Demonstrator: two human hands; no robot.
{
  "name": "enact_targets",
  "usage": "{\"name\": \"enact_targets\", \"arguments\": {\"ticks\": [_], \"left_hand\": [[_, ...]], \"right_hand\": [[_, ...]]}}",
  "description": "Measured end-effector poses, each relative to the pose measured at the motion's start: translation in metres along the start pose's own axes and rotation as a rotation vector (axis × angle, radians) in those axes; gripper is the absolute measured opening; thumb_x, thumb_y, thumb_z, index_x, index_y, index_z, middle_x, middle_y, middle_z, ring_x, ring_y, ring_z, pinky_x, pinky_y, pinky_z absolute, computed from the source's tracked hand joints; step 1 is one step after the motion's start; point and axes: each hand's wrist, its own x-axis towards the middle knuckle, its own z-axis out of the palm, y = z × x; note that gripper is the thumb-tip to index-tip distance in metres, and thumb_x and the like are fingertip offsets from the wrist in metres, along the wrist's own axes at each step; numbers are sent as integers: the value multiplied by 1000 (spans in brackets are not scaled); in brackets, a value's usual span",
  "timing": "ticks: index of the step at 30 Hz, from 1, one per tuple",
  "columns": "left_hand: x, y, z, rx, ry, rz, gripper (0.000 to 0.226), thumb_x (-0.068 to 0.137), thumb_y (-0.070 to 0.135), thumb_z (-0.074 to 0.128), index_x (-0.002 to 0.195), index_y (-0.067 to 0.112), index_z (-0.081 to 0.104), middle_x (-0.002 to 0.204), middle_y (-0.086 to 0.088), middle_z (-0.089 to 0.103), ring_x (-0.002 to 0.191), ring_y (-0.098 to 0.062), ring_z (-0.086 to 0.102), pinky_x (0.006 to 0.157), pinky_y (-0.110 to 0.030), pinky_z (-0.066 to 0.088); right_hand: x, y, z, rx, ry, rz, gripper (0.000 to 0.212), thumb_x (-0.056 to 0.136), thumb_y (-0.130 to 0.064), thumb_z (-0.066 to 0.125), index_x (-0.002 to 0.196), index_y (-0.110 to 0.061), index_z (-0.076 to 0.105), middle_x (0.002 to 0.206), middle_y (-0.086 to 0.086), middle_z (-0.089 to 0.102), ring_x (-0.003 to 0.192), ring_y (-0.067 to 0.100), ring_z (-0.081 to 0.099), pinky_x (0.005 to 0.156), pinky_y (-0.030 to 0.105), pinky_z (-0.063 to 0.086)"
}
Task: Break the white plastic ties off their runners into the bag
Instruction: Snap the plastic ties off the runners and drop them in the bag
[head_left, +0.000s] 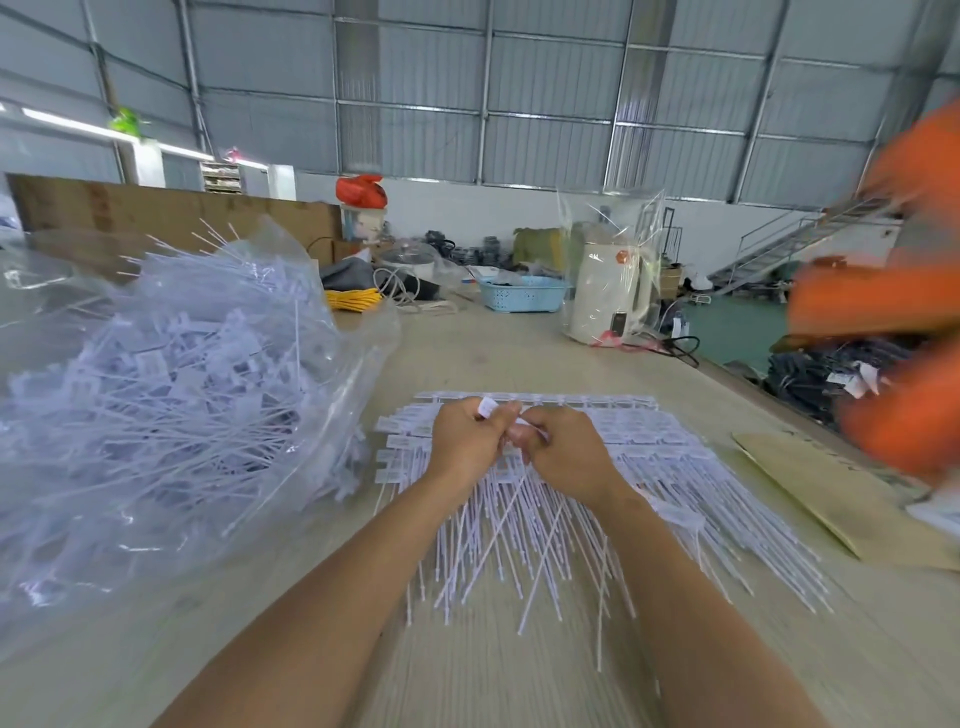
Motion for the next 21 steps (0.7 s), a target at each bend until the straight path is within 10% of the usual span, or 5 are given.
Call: {"name": "enact_targets", "arguments": {"ticks": [4,9,15,18,21], "left_hand": [[6,-1,2,133,95,-36,42,87,18,66,49,15,49,46,0,44,45,-15,40,51,-27,32],[31,-14,-49,230,298,-134,31,90,25,63,67,4,61,61,-11,55,61,-22,54,59,-32,41],[7,-1,-9,-144,-39,-96,21,98,20,52,91,8,67,56,1,64,45,-10,51,39,-15,38],[1,6,-3,-215,-163,-195,47,98,47,38,94,7,64,54,3,65,44,-8,55,40,-15,40],[-3,12,-1,-309,-373,-271,69,76,75,33,83,14,65,61,-5,59,49,-14,50,43,-17,37]], "right_hand": [[-2,-5,0,-296,58,-45,24,96,-27,47,99,-13,66,94,9,68,91,30,61,66,31,41],[0,-12,-19,-34,409,-132,22,92,-20,57,73,-11,62,58,-5,49,57,26,51,51,28,35],[-1,-19,-14,218,248,-117,22,93,-12,54,74,-2,59,67,-4,52,68,19,51,65,32,42],[1,-22,-11,242,289,-141,15,91,-12,58,83,-3,67,90,5,55,89,10,47,78,16,37],[2,-17,-11,272,254,-41,15,89,-14,61,97,-6,71,112,15,53,110,16,44,96,29,37]]}}
